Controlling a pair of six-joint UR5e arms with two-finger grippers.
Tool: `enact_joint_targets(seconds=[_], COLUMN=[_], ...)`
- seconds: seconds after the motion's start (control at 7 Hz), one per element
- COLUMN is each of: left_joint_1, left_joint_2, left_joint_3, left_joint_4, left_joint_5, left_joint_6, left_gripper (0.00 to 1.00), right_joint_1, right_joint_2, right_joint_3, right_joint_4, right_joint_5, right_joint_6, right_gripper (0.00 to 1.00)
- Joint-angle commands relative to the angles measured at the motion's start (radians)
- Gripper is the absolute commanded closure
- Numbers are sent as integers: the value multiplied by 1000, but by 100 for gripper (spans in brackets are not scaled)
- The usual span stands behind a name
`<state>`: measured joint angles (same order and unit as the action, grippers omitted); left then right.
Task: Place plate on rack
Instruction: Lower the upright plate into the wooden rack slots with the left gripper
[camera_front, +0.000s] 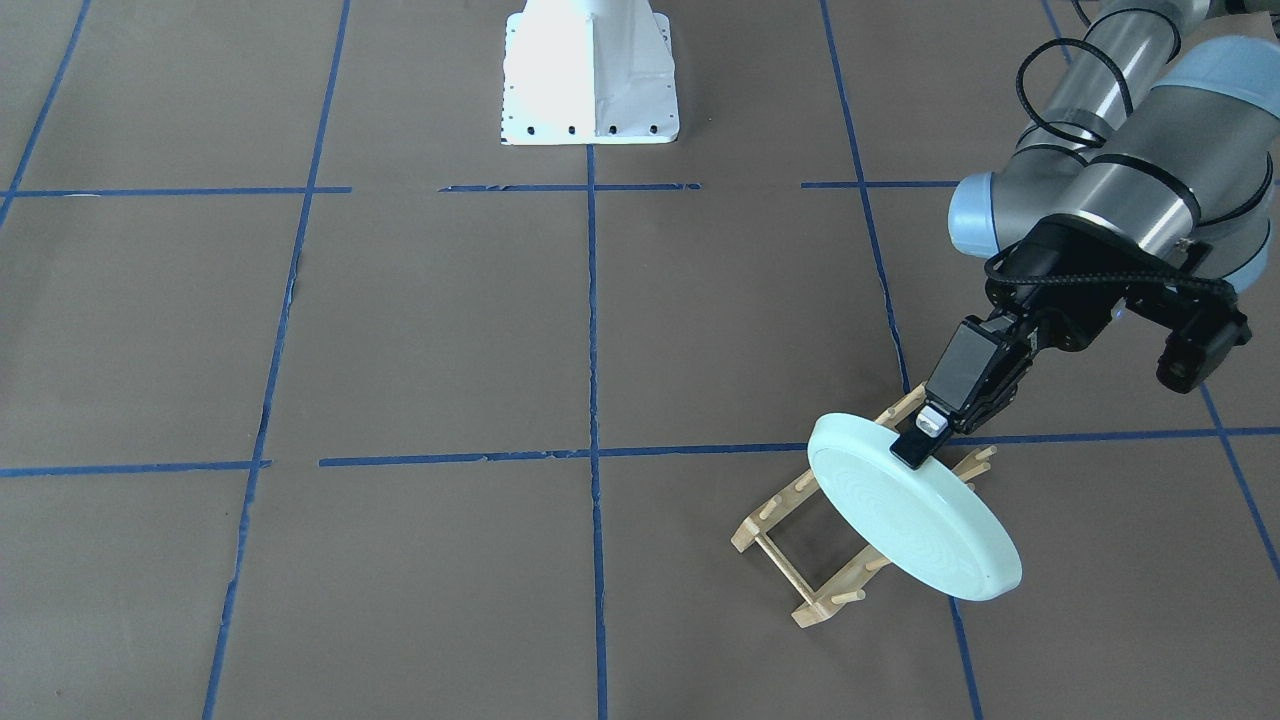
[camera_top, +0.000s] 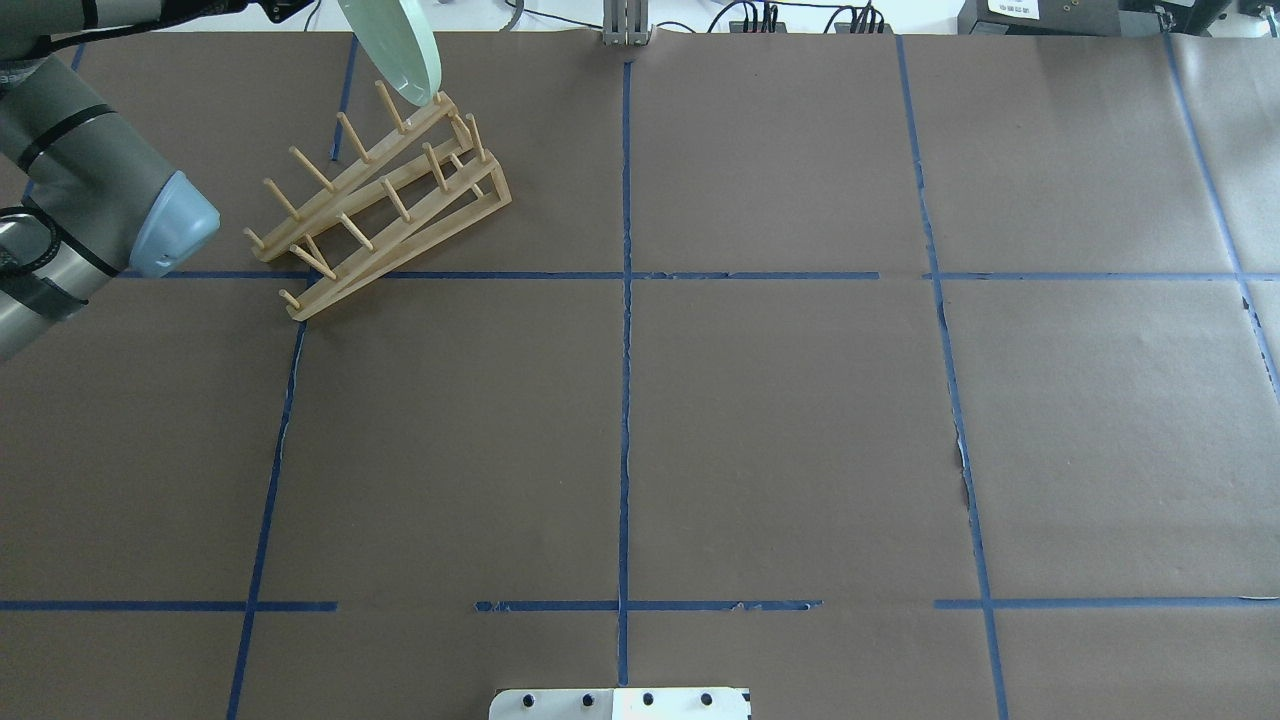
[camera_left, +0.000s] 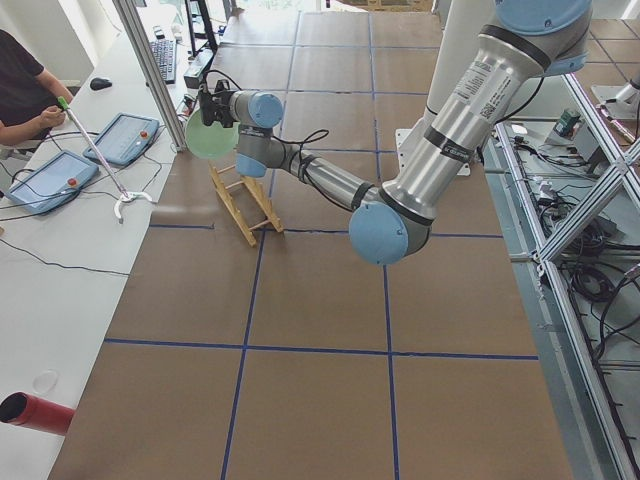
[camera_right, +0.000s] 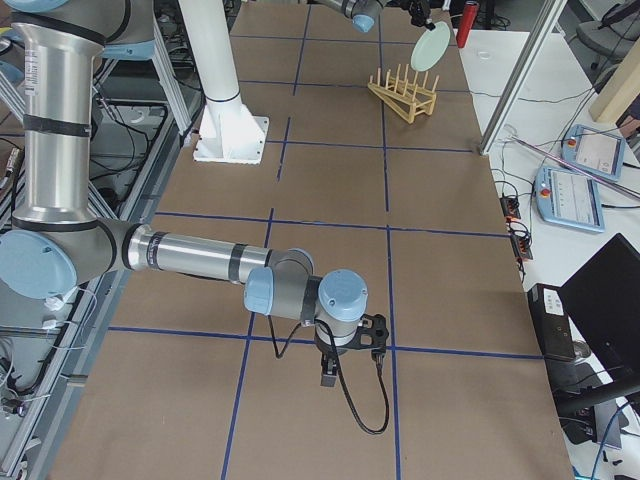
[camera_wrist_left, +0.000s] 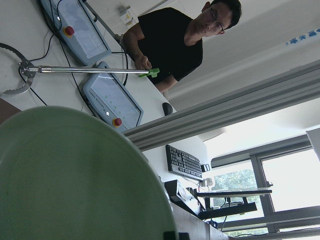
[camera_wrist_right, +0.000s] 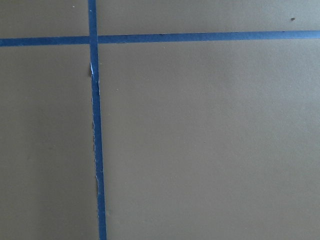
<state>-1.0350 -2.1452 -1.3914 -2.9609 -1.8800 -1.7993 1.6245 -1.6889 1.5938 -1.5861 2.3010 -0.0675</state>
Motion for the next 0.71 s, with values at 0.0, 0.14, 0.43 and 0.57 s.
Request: enact_joint_targets(seconds=[0.0,0.14,0.43,0.57], left_joint_1=[3,6,19,32], left_joint_2=[-4,-5,-8,-16], left_joint_3=[40,40,57,66], left_joint_4=[-53,-53,-56,-56], left_joint_5=[12,12,12,12], left_joint_6=[-2,-2,0,1], left_gripper=[100,100,100,100], right_joint_1=[0,0,0,0], right_joint_2=[0,0,0,0], right_joint_3=[0,2,0,0], right_joint_4=[0,0,0,0], right_joint_5=[0,0,0,0], right_joint_6=[0,0,0,0], right_gripper=[0,0,0,0])
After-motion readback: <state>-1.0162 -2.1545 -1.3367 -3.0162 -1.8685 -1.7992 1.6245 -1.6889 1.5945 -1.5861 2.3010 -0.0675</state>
